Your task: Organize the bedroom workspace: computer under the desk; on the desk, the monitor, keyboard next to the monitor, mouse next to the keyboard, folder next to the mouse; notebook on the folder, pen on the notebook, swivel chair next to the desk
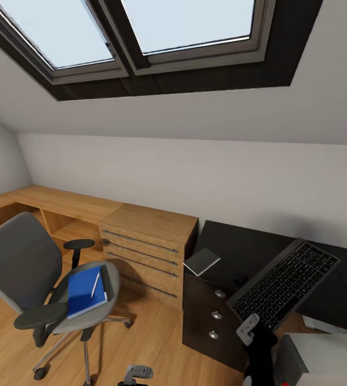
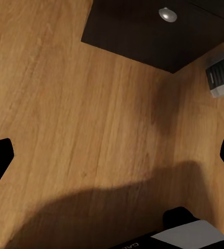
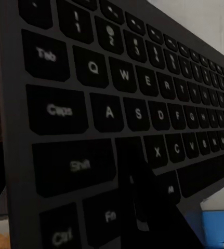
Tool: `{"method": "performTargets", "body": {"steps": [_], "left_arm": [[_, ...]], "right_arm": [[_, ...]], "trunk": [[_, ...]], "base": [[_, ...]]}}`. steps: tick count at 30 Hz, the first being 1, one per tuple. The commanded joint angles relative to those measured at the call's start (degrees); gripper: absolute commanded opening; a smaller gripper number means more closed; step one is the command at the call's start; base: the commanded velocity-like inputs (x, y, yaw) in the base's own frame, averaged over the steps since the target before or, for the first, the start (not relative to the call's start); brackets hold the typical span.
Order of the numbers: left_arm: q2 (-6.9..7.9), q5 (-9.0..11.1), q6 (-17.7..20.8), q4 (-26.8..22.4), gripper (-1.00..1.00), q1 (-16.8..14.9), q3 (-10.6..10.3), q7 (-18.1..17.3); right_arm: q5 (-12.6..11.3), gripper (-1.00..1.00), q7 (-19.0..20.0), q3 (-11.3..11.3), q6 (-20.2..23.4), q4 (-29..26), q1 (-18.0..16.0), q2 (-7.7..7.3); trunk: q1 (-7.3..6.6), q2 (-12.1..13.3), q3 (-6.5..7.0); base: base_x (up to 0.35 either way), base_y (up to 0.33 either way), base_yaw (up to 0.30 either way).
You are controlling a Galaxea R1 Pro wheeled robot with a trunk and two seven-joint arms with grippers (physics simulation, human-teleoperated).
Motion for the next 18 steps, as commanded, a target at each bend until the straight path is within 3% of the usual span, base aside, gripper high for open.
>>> {"method": "performTargets", "body": {"steps": [1,9,13,16,18], "left_arm": [[-0.02,0.53,-0.25,0.12,1.00,-0.06,-0.47,-0.21],[0.02,0.57,-0.35,0.12,1.00,-0.06,-0.30,-0.41],[-0.12,0.64,-0.26,0.12,1.00,-0.06,-0.28,-0.19],[-0.25,1.66,-0.24,0.12,1.00,-0.06,1.83,-0.03],[-0.17,3.80,-0.25,0.12,1.00,-0.06,4.90,-0.03]], "right_arm": [[0.10,-1.00,-0.93,0.18,0.35,-0.04,-0.05,0.26],[-0.03,-1.00,-7.95,0.80,0.01,-0.70,-0.03,1.65],[-0.03,-1.00,-8.34,1.00,0.00,-0.71,-0.03,1.84],[-0.05,-1.00,-9.23,1.61,0.00,-0.70,-0.04,2.35],[0.01,-1.00,-9.74,1.72,0.00,-0.66,-0.03,3.49]], "trunk": [[0.01,-0.05,-0.07],[-0.21,0.35,0.11],[-1.09,1.95,0.82],[-1.75,3.16,1.36],[-2.19,3.96,1.72]], "base": [[0.000,0.009,0.000],[0.000,0.002,0.000],[0.000,0.000,0.000],[0.000,0.000,0.000],[0.000,0.000,0.000]]}}
